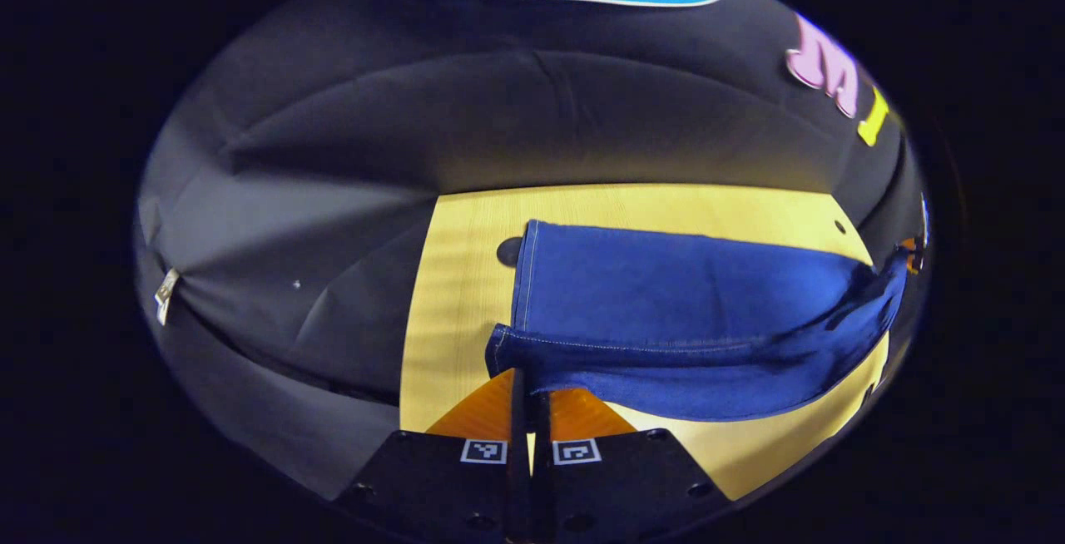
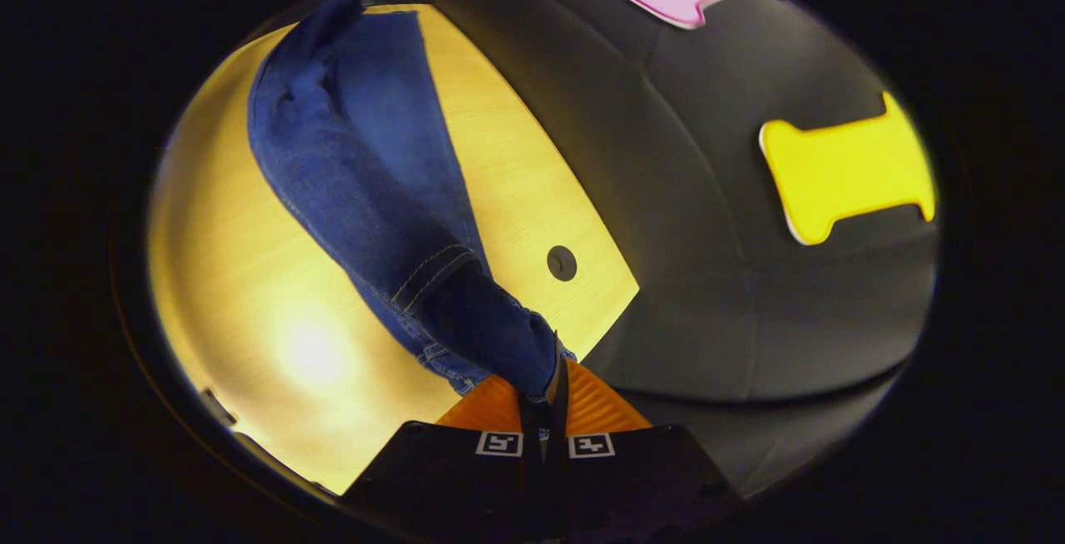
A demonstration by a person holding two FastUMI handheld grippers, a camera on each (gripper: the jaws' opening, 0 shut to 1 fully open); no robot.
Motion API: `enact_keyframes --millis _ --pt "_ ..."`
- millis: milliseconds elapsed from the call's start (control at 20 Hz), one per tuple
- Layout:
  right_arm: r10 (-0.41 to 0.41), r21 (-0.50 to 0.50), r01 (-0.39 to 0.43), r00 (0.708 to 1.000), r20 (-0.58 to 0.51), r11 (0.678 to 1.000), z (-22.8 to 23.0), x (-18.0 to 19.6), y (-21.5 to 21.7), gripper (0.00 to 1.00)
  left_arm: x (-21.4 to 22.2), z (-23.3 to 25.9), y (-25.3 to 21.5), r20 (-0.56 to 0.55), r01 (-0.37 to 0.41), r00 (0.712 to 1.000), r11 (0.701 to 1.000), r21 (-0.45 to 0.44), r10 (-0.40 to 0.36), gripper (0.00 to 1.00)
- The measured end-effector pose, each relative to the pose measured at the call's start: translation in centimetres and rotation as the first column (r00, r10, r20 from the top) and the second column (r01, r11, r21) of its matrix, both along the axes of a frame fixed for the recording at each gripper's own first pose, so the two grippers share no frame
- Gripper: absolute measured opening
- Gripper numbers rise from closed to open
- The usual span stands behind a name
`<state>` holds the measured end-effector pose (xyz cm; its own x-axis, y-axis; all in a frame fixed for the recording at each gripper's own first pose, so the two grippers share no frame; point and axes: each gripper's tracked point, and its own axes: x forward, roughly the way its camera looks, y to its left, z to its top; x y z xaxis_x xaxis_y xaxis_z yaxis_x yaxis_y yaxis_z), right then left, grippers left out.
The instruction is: Grasp the waist and the cuffs of the jeans and fold them to make the two legs overlap; first hold the waist and fold one-third of the jeans toward the cuffs, then hold the cuffs and fold the remaining one-third in the same direction to finish folding.
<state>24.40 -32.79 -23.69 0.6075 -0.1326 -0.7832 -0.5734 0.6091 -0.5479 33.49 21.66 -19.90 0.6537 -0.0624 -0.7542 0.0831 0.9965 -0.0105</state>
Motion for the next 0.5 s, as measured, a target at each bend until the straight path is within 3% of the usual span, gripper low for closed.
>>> enact_keyframes --millis 150,350,400,450,500 --pt "-0.196 0.105 0.209 0.973 -0.119 0.972 -3.6 3.2 -1.3 0.05 6.3 -2.3 -0.5 -0.041 0.007 0.999 1.0 -0.025 -0.008 0.06" --pt "-0.407 0.187 0.441 0.893 -0.194 0.878 -6.1 6.5 -1.3 0.08 11.5 -7.4 -0.7 -0.088 0.021 0.996 1.0 0.021 -0.019 0.12" --pt "-0.446 0.206 0.482 0.873 -0.197 0.852 -6.0 6.8 -1.1 0.17 11.6 -7.6 -0.7 -0.094 0.021 0.995 0.999 0.027 -0.018 0.18" --pt "-0.485 0.234 0.519 0.854 -0.191 0.822 -5.9 6.7 -0.9 1.0 11.9 -7.4 -0.5 -0.082 0.008 0.997 0.999 0.031 -0.005 0.19" --pt "-0.512 0.283 0.542 0.84 -0.178 0.791 -5.6 6.8 -0.3 0.37 12.1 -7.0 -0.6 -0.055 -0.004 0.998 1.0 0.019 0.005 0.39"
